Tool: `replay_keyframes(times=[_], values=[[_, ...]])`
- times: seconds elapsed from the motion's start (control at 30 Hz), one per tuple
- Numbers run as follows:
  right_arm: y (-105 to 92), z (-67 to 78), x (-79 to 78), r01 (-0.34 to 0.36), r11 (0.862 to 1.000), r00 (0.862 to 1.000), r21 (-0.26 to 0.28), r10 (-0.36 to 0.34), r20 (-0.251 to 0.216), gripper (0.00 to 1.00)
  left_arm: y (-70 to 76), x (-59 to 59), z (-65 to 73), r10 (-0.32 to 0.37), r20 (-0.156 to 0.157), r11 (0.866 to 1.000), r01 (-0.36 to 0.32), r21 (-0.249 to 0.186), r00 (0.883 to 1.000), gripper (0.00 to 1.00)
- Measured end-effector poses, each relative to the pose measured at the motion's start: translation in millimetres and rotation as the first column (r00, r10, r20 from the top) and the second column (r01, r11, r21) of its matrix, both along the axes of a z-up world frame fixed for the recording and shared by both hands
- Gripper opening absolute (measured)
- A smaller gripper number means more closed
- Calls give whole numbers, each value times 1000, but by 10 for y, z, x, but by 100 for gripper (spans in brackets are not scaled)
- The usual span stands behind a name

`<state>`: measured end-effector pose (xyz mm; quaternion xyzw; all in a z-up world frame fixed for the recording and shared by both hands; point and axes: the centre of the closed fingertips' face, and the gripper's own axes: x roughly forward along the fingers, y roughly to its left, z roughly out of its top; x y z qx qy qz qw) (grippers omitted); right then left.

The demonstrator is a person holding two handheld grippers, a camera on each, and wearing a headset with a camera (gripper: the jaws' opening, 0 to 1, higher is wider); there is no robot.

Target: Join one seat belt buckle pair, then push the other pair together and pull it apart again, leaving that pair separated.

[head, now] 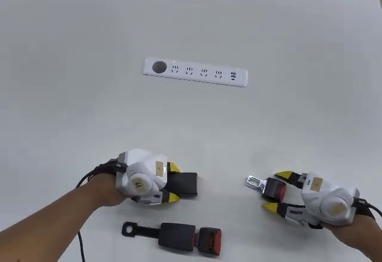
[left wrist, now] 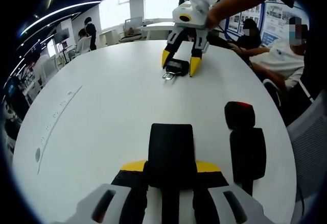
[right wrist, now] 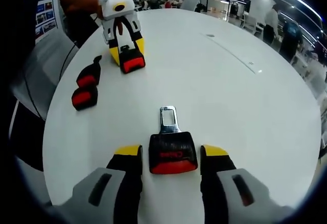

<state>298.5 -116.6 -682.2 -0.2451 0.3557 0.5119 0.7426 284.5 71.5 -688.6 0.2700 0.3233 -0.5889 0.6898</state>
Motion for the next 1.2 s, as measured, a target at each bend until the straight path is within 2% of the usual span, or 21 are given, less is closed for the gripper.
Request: replay_keyframes(times=[0.07,0.2,0.33,0.47,0.67,0.77,0.93,0.97,1.07,1.2], values=[[13,8,-12,-25,1000,1000,-7,25,-2,35,1,-3,4,-14,-1,1000,14,3,1000,34],[10,4,-15,-54,998,999,-29,53,-9,34,-6,-13,12,-33,-2,999,33,12,999,34],[-2,4,-35,-128,989,992,-75,126,-30,34,-8,-25,14,-54,-4,998,54,17,999,34],[4,18,-55,-194,973,981,-126,189,-52,34,-9,-36,13,-69,-5,997,69,23,998,34],[-120,-86,-102,-300,932,953,-202,287,-91,33,-3,-48,0,-86,-8,995,87,39,996,34],[-130,-85,-131,-320,921,947,-222,305,-100,33,4,-51,-11,-84,-11,995,85,43,996,34],[-118,-48,-166,-323,915,946,-242,306,-106,33,14,-55,-23,-83,-16,995,84,48,996,34],[-130,-79,-159,-324,915,946,-242,307,-106,33,16,-57,-26,-82,-16,995,83,48,996,34],[-123,-107,-159,-324,916,946,-238,308,-102,34,21,-55,-33,-79,-17,996,80,48,997,34],[-42,-62,-177,-325,918,946,-229,312,-93,34,24,-53,-34,-76,-19,996,77,49,997,34]])
